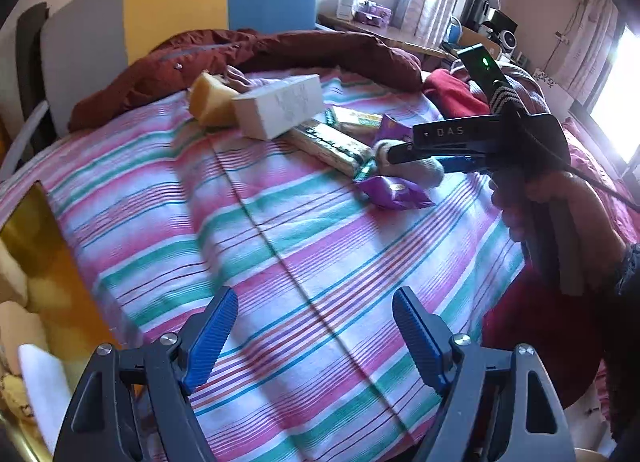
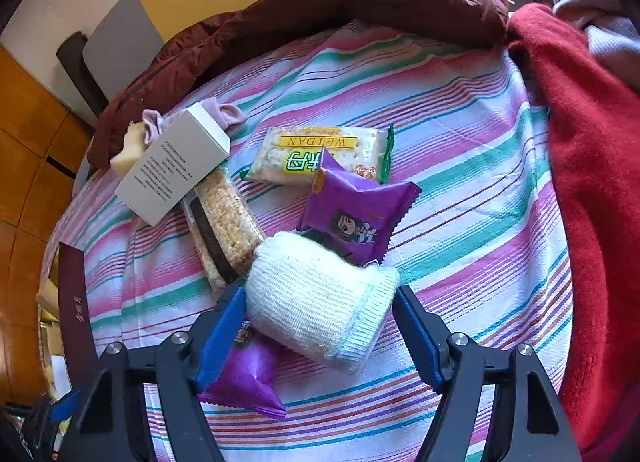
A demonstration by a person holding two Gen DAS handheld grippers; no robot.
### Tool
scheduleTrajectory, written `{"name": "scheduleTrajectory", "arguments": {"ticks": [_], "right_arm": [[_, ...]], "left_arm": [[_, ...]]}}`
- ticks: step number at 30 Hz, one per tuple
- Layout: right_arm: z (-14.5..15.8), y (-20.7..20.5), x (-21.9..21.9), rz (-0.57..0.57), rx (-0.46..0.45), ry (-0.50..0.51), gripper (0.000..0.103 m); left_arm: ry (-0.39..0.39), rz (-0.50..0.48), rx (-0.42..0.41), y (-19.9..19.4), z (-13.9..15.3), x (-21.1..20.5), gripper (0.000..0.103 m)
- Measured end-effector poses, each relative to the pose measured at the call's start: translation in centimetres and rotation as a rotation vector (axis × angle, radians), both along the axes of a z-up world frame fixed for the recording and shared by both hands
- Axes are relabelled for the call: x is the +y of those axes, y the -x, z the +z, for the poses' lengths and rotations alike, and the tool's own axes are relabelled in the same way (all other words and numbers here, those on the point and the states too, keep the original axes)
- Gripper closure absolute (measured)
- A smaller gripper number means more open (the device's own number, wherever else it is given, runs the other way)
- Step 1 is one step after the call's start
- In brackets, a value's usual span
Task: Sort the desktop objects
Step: 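Grasp the white knitted sock with the right tool while the left tool grasps a purple snack packet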
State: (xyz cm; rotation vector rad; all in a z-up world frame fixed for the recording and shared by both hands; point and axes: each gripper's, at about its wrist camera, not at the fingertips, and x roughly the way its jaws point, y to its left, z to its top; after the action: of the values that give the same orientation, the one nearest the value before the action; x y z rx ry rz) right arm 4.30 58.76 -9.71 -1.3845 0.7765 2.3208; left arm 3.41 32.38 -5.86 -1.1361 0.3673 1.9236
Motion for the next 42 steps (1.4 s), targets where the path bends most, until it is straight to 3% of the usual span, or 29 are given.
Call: {"name": "scheduleTrajectory", "arguments": {"ticks": [6, 11, 21, 24, 28, 30, 33, 36, 42], "right_arm": [[0.6, -0.3, -0.4, 0.016, 0.012, -0.027, 0.033], [2.4, -1.6, 0.1, -0.007, 0.124, -0.02, 0.033], [3.8, -3.7, 2.5, -0.108, 0.206, -0.013, 0.033], [4.0, -4.1, 3.0, -0.141, 0.216, -0.006, 0.033], [4.2, -4.5, 3.6, -0.168, 0.231, -0.01, 0.033], [4.2, -4.5, 3.7, -0.169, 0.232, -0.009, 0.033], [4.2, -4.2, 3.5, -0.158, 0.227, -0.015, 0.033], [4.2, -3.7, 2.9, -0.132, 0.218, -0.032, 0.033], [3.8, -2.9, 1.9, -0.066, 0.192, -0.053, 0.033]], "left_arm": [[-0.025, -0.02, -0.085, 1.0, -0.4, 2.2, 0.022], [-0.046, -0.031, -0.139, 1.9, -0.5, 4.6, 0.023], [-0.027, -0.043, -0.148, 2.3, -0.6, 10.7, 0.023], [0.001, -0.043, -0.128, 2.1, -1.1, 12.8, 0.028], [0.049, -0.018, -0.167, 2.7, -2.8, 14.8, 0.039], [0.088, 0.002, -0.18, 3.0, -3.9, 15.4, 0.05], [0.073, 0.013, -0.18, 3.4, -4.5, 15.3, 0.058], [0.046, 0.009, -0.188, 3.7, -4.6, 14.8, 0.061], [0.043, -0.005, -0.118, 3.0, -4.5, 12.9, 0.062]]}}
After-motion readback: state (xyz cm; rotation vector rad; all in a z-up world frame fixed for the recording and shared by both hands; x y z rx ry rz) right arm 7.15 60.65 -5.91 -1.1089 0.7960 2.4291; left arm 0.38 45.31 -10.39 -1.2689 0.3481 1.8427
